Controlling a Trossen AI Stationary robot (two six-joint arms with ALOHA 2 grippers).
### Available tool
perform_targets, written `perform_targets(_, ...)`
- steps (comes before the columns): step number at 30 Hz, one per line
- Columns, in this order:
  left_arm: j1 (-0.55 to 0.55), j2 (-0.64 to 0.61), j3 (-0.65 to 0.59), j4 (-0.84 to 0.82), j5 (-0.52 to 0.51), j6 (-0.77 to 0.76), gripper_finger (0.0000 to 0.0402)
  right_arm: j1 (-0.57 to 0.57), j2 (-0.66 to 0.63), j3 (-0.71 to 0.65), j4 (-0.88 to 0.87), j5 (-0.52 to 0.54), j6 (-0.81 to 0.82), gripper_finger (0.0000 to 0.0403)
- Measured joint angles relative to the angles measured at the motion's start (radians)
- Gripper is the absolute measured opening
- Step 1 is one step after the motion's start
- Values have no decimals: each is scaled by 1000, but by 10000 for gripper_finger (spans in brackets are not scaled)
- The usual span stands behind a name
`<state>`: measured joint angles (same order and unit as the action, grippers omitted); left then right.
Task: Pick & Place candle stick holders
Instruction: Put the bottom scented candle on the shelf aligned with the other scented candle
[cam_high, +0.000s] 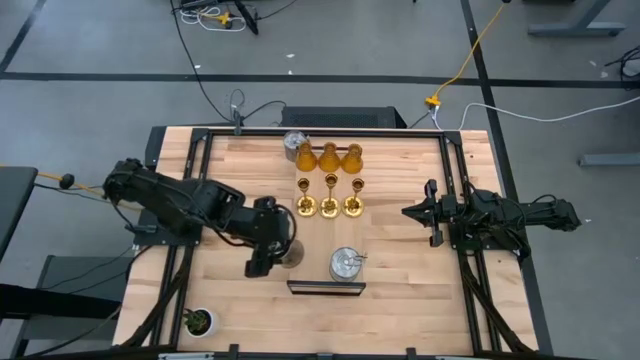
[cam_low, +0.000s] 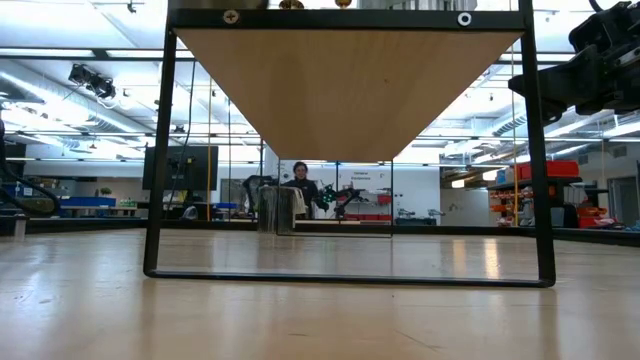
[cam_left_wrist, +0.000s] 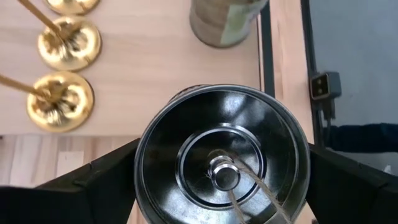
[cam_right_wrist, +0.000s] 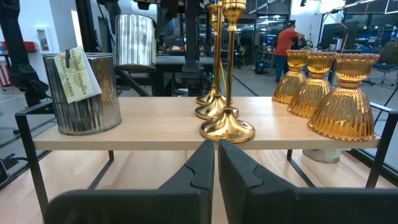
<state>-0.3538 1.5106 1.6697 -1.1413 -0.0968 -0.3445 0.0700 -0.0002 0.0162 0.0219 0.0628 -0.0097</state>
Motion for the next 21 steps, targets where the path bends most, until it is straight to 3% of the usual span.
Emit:
perform_targets(7, 4, 80, 60, 11, -44, -27, 383, 0, 0, 0, 0, 0, 0, 27)
perform_targets(21, 4, 159, 59, 46, -53, -64, 383, 0, 0, 0, 0, 0, 0, 27)
